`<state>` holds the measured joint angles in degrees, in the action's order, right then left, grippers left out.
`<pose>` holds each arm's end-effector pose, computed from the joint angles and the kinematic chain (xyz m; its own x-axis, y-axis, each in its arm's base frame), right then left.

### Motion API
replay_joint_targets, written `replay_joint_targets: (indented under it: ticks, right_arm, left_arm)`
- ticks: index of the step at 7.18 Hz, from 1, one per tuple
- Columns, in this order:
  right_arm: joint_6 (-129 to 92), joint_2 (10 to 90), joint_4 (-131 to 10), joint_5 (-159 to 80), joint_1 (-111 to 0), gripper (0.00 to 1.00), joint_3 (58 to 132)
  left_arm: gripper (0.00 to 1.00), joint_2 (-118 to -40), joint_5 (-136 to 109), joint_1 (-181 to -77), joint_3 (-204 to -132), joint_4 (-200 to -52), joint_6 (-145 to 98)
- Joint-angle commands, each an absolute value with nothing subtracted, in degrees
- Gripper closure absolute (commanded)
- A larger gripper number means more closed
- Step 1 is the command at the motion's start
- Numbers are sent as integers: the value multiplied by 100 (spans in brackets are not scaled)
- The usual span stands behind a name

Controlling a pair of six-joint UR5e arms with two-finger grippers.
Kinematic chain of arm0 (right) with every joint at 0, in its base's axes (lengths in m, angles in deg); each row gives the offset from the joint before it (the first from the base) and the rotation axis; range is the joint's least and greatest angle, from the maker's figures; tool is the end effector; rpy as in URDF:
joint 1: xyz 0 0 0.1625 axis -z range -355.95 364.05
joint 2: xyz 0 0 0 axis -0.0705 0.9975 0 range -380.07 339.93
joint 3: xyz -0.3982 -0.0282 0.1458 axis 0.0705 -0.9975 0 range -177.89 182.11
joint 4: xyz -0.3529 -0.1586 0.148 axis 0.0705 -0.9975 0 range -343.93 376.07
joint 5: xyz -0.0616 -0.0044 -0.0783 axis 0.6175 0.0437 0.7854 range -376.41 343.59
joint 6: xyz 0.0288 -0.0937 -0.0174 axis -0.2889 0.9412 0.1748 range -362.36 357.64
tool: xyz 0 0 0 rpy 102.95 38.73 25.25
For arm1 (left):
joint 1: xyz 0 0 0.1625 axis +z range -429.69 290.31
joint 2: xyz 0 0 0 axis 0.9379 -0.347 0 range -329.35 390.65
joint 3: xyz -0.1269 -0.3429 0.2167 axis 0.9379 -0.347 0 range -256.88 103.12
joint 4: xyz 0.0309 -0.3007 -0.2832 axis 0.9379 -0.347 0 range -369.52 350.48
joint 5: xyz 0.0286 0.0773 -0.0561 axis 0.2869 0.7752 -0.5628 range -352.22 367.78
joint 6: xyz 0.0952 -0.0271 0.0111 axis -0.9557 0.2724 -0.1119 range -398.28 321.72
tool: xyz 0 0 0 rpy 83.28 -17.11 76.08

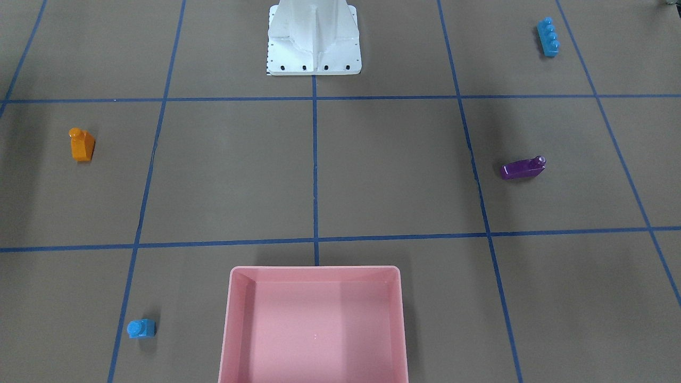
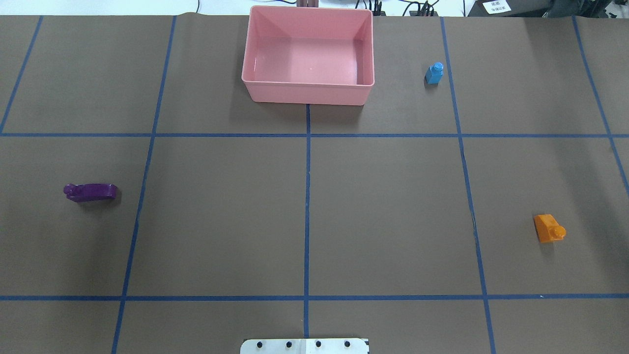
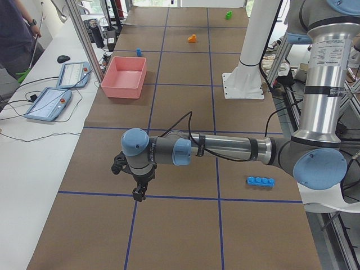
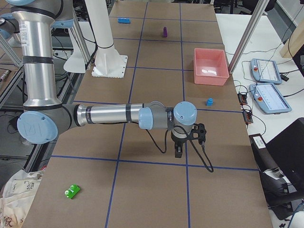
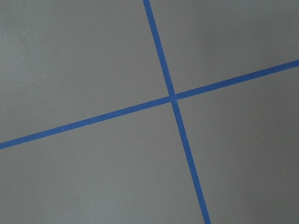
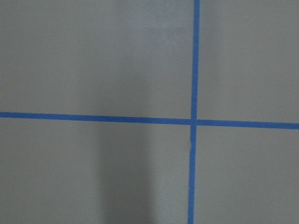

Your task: Put all blocks into box

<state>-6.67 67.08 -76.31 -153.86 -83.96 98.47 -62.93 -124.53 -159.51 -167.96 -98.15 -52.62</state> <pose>0.0421 -0.5171 0.5791 0.6734 -0.0362 0.7384 -0.0162 0.9978 0.0637 -0.0646 -0.5215 0.6227 0.7156 0.2869 -0.6369 -0.1861 0.9571 0.2221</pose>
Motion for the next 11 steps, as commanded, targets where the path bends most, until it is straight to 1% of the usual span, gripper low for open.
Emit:
replay_joint_targets:
  ticks: [1, 3, 4, 5, 6, 7, 11]
  right_arm:
    - [-1365, 6563, -7630, -15334, -7808, 0, 10333]
    - [-2612, 6282, -7630, -15386, -7105, 0, 10616]
    - [-2705, 6281, -7439, -15395, -6701, 0, 10739]
    - [-3080, 6438, -6854, -15308, -6401, 0, 10783]
    - [-3928, 6831, -5830, -14864, -5972, 0, 10810]
    - [-4267, 7374, -4880, -14398, -5506, 0, 10793]
    - [-4271, 7941, -4809, -14254, -4582, 0, 10775]
  left_arm:
    - [0, -6383, -12484, -15908, -17039, -9829, -5156]
    - [0, -6383, -12502, -15908, -17293, -9855, -4668]
    - [0, -6392, -12520, -15882, -17355, -9995, -4359]
    - [0, -6392, -12633, -15786, -17356, -10135, -4208]
    - [0, -6392, -12625, -15611, -17434, -10137, -3762]
    - [0, -6401, -12634, -15513, -17461, -10206, -3462]
    - [0, -6410, -12643, -15389, -17453, -10462, -3125]
